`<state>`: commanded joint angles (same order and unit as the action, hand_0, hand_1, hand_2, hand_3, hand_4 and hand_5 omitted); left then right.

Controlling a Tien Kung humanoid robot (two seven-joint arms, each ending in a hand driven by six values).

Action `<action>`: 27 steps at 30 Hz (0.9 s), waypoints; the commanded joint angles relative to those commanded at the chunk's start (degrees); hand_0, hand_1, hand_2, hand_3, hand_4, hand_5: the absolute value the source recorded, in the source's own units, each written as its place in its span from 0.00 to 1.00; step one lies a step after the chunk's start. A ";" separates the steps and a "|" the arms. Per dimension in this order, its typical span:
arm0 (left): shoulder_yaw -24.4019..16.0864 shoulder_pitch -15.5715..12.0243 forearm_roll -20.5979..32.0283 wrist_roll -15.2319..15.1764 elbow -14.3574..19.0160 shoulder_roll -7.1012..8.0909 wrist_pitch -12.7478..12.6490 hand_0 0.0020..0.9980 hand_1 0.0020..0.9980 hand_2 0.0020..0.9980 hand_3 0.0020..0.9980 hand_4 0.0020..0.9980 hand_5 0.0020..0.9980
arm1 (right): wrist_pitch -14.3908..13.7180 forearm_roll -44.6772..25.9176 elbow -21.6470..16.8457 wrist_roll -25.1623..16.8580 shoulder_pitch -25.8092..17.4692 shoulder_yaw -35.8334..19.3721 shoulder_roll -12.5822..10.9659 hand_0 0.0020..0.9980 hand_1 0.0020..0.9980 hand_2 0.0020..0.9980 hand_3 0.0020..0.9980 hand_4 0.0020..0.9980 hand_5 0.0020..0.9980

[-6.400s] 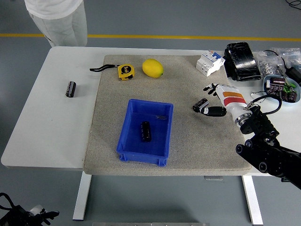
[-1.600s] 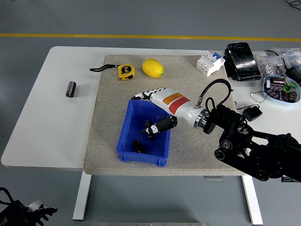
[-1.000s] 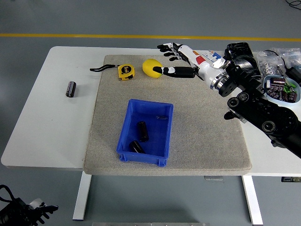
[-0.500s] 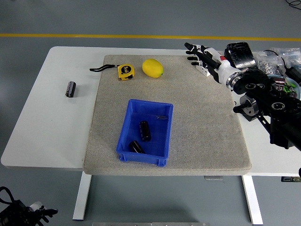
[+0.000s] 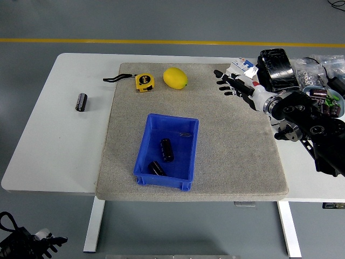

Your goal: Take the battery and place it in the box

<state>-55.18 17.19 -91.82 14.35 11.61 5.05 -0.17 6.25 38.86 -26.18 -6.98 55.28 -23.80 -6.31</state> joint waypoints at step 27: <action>0.07 -0.82 0.36 0.00 -0.05 -0.09 -0.09 0.56 0.52 0.60 0.60 0.58 0.64 | -2.83 26.54 2.03 -4.70 -0.31 0.65 -0.38 0.88 0.83 0.84 0.83 1.00 0.88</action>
<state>-55.11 16.37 -91.46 14.35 11.56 4.96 -0.26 3.42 65.41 -24.15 -11.69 54.97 -23.15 -6.69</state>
